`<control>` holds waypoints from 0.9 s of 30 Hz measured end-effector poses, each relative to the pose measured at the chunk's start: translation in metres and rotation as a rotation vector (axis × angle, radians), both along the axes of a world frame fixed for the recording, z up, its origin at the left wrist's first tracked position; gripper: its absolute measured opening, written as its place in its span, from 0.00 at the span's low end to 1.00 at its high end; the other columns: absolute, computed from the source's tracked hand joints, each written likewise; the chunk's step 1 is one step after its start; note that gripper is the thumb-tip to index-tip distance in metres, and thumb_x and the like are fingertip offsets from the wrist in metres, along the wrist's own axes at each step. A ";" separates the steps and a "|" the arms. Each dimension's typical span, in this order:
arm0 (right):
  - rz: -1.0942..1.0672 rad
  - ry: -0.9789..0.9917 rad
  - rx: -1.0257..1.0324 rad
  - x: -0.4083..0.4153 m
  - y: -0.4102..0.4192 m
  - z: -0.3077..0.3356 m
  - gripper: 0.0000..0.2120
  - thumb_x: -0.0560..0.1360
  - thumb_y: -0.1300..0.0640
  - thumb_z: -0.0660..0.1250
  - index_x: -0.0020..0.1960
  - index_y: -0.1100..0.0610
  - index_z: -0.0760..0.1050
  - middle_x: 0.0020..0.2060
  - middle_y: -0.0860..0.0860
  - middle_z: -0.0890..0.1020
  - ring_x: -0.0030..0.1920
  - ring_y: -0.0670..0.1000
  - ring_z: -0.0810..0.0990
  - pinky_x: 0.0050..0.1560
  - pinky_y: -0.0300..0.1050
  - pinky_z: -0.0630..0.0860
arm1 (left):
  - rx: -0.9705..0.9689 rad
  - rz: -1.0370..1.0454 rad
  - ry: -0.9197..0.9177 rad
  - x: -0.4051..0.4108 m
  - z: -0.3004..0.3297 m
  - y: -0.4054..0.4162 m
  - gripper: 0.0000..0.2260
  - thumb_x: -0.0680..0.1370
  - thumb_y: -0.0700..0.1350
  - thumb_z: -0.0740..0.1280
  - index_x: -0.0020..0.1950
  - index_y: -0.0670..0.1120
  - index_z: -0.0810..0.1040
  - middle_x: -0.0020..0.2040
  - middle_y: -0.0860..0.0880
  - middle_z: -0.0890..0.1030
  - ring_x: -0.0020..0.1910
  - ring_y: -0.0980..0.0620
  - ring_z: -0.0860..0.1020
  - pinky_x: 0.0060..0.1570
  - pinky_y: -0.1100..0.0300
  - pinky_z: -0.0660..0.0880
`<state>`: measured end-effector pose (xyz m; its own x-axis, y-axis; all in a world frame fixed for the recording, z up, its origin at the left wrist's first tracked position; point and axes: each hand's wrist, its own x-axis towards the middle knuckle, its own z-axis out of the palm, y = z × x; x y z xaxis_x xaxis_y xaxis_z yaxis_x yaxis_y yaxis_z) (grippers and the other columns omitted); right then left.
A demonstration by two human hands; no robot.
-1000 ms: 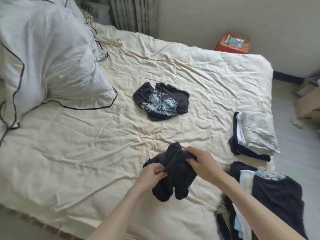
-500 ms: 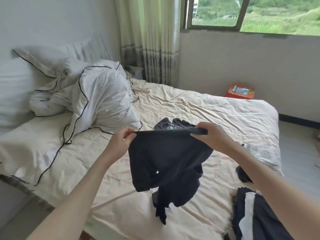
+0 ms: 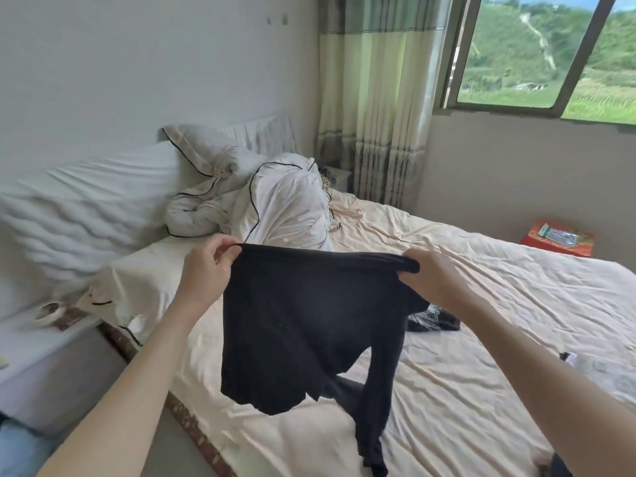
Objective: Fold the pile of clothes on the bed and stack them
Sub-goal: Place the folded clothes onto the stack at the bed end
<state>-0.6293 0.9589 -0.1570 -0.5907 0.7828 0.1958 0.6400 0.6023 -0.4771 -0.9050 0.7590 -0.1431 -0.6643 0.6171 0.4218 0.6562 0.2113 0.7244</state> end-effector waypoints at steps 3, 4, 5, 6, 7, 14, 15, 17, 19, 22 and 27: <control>0.031 0.019 -0.164 -0.040 -0.007 -0.001 0.07 0.73 0.60 0.68 0.36 0.57 0.74 0.31 0.50 0.76 0.35 0.52 0.75 0.35 0.44 0.68 | -0.143 0.062 -0.083 -0.044 -0.019 -0.027 0.04 0.77 0.40 0.66 0.49 0.44 0.80 0.44 0.49 0.81 0.45 0.50 0.76 0.46 0.62 0.67; 0.057 0.007 -0.219 -0.058 -0.012 0.002 0.10 0.73 0.59 0.70 0.34 0.55 0.74 0.29 0.49 0.75 0.33 0.49 0.74 0.32 0.42 0.67 | -0.229 0.053 -0.115 -0.058 -0.028 -0.035 0.04 0.77 0.40 0.66 0.48 0.44 0.80 0.46 0.47 0.81 0.47 0.50 0.76 0.48 0.60 0.68; 0.088 -0.004 -0.267 -0.080 -0.018 0.005 0.11 0.72 0.59 0.70 0.32 0.54 0.74 0.28 0.48 0.75 0.31 0.47 0.73 0.31 0.40 0.66 | -0.311 0.036 -0.142 -0.070 -0.037 -0.042 0.04 0.77 0.40 0.67 0.48 0.44 0.81 0.48 0.47 0.82 0.48 0.49 0.77 0.49 0.59 0.69; 0.116 -0.007 -0.304 -0.099 -0.026 0.010 0.12 0.71 0.59 0.71 0.31 0.54 0.74 0.27 0.48 0.75 0.30 0.46 0.73 0.30 0.39 0.66 | -0.361 0.012 -0.170 -0.077 -0.043 -0.047 0.04 0.77 0.41 0.67 0.49 0.44 0.81 0.50 0.46 0.82 0.50 0.48 0.77 0.51 0.59 0.70; 0.147 0.006 -0.330 -0.123 -0.035 0.014 0.11 0.71 0.59 0.71 0.32 0.55 0.74 0.28 0.48 0.75 0.30 0.47 0.73 0.30 0.39 0.66 | -0.376 -0.015 -0.202 -0.086 -0.047 -0.051 0.04 0.77 0.41 0.67 0.50 0.44 0.81 0.51 0.47 0.82 0.51 0.48 0.78 0.52 0.58 0.71; 0.397 -0.028 -0.472 -0.247 -0.105 0.019 0.07 0.69 0.64 0.71 0.47 0.63 0.80 0.37 0.56 0.79 0.39 0.52 0.74 0.39 0.43 0.70 | -0.278 -0.422 -0.442 -0.095 -0.049 -0.039 0.11 0.76 0.44 0.69 0.58 0.47 0.79 0.54 0.57 0.81 0.54 0.60 0.79 0.52 0.69 0.72; 0.386 0.021 -0.529 -0.252 -0.108 0.020 0.09 0.70 0.65 0.70 0.50 0.63 0.81 0.39 0.58 0.80 0.40 0.53 0.76 0.40 0.45 0.71 | -0.228 -0.404 -0.469 -0.096 -0.050 -0.037 0.08 0.75 0.42 0.70 0.54 0.45 0.81 0.51 0.53 0.83 0.52 0.57 0.80 0.53 0.64 0.74; 0.358 0.116 -0.623 -0.256 -0.105 0.022 0.11 0.70 0.66 0.69 0.52 0.62 0.80 0.45 0.59 0.82 0.44 0.54 0.79 0.42 0.46 0.74 | -0.149 -0.358 -0.482 -0.102 -0.050 -0.036 0.04 0.75 0.39 0.70 0.49 0.45 0.82 0.46 0.49 0.84 0.48 0.54 0.82 0.54 0.60 0.76; 0.374 0.171 -0.685 -0.252 -0.100 0.021 0.10 0.71 0.66 0.70 0.52 0.63 0.80 0.43 0.58 0.81 0.43 0.54 0.79 0.41 0.47 0.74 | -0.085 -0.381 -0.470 -0.110 -0.043 -0.034 0.06 0.74 0.37 0.70 0.44 0.49 0.83 0.43 0.51 0.85 0.45 0.57 0.82 0.50 0.64 0.77; 0.392 0.189 -0.714 -0.247 -0.093 0.010 0.08 0.71 0.62 0.72 0.48 0.64 0.79 0.38 0.56 0.78 0.40 0.53 0.76 0.41 0.49 0.70 | -0.054 -0.398 -0.469 -0.128 -0.025 -0.032 0.10 0.73 0.36 0.72 0.40 0.52 0.83 0.39 0.55 0.85 0.41 0.60 0.81 0.48 0.69 0.75; 0.487 0.312 -0.832 -0.237 -0.075 -0.004 0.07 0.73 0.63 0.70 0.46 0.54 0.84 0.39 0.50 0.83 0.39 0.47 0.79 0.40 0.37 0.73 | -0.011 -0.372 -0.445 -0.142 -0.003 -0.034 0.12 0.72 0.38 0.72 0.38 0.56 0.84 0.41 0.53 0.85 0.44 0.58 0.82 0.51 0.65 0.76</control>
<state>-0.8665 0.8840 -0.1615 -0.8978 0.4286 -0.1014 0.1881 0.1649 -0.9682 -1.0465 0.7249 -0.1466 -0.5137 0.8458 0.1440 0.3207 0.0337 0.9466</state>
